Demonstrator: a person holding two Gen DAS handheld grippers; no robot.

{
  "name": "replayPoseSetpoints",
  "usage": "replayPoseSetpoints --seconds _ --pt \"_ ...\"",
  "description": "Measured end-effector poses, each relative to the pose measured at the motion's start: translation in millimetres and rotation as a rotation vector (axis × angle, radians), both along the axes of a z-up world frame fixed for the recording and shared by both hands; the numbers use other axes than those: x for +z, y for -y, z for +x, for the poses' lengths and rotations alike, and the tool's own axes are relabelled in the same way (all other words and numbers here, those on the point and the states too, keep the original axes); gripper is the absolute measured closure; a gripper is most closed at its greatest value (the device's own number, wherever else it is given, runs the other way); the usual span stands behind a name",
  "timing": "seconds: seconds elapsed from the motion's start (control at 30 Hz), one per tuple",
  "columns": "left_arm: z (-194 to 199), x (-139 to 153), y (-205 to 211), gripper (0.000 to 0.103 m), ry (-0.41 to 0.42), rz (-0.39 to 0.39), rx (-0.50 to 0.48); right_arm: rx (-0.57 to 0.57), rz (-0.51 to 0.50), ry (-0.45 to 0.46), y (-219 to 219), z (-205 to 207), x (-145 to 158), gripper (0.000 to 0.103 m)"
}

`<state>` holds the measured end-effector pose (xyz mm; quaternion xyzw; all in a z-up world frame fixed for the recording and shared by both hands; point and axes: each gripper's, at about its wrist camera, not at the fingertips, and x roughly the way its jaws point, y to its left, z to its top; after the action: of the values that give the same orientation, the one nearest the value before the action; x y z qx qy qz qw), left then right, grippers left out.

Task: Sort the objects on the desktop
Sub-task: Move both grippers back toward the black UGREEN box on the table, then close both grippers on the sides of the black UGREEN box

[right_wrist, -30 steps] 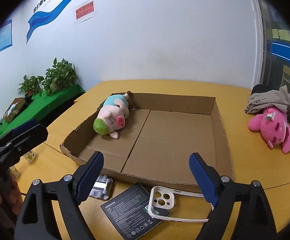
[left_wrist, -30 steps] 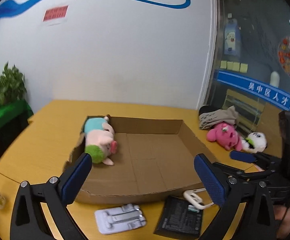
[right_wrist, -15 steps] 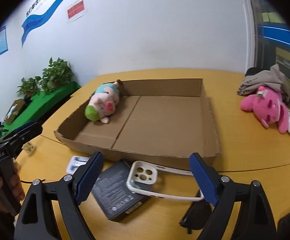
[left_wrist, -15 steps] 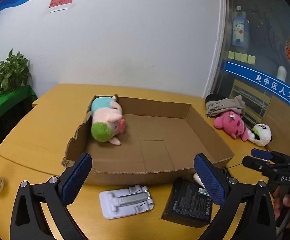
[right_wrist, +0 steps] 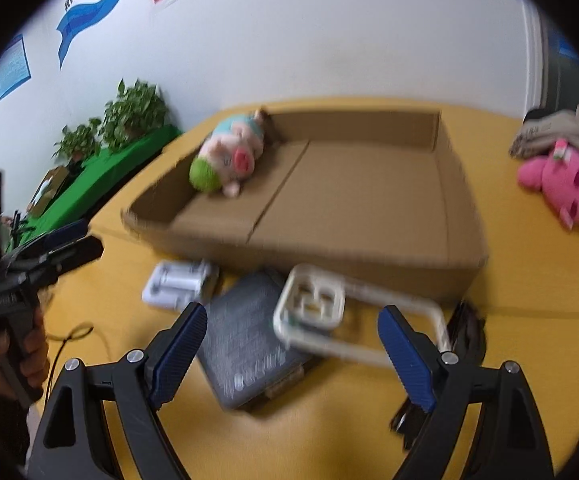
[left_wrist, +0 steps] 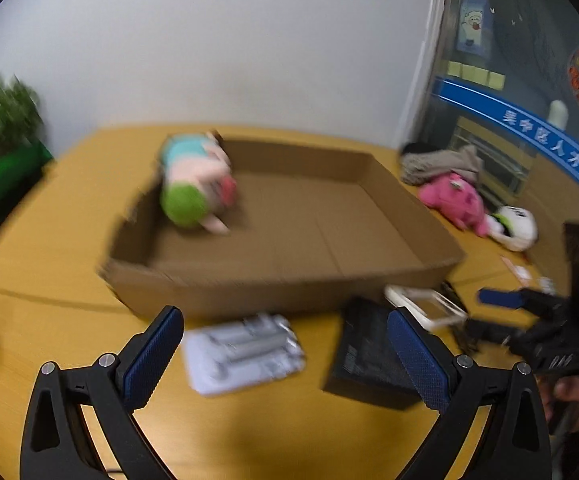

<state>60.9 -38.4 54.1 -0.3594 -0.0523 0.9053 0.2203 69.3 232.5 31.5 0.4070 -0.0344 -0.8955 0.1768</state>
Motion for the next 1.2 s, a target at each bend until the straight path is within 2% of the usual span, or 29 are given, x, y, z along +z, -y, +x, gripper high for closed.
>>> replayPoseSetpoints --seconds 0.1,0.2,0.3,0.4,0.47,0.57,0.67,0.73,0.8,0.87,1.0,1.2 --pt "-5 -14 -15 0.000 0.062 0.031 -0.070 0.096 0.006 0.059 17 19 -23 0.015" --pt "-13 -24 -37 0.000 0.085 0.017 -0.151 0.157 -0.068 0.115 32 28 -44 0.015" --pt "-26 -39 -61 0.000 0.132 -0.007 -0.234 0.114 -0.084 0.135 35 26 -60 0.015" --pt "-35 -51 -78 0.000 0.163 0.035 -0.343 0.039 -0.069 0.118 33 18 -66 0.015" --pt "-42 -59 -83 0.000 0.179 0.051 -0.367 0.030 -0.057 0.104 35 13 -69 0.015" --pt "-55 -75 -85 0.001 0.245 0.065 -0.354 0.069 -0.025 0.105 46 3 -75 0.015" --pt "-52 -77 -90 0.001 0.235 0.034 -0.370 0.059 0.019 0.069 54 0 -76 0.016" --pt "-49 -80 -96 0.001 0.267 0.036 -0.421 0.046 0.040 0.050 55 -1 -77 0.018" --pt "-44 -84 -103 0.000 0.264 -0.011 -0.424 0.045 0.051 0.046 56 -1 -77 0.018" --pt "-47 -87 -100 0.000 0.298 0.027 -0.405 0.045 0.049 0.045 55 0 -77 0.019" --pt "-39 -88 -92 0.004 0.290 0.054 -0.354 0.042 0.045 0.042 55 4 -76 0.027" --pt "-28 -81 -75 0.019 0.272 0.074 -0.281 0.063 0.050 0.016 59 8 -73 0.033"
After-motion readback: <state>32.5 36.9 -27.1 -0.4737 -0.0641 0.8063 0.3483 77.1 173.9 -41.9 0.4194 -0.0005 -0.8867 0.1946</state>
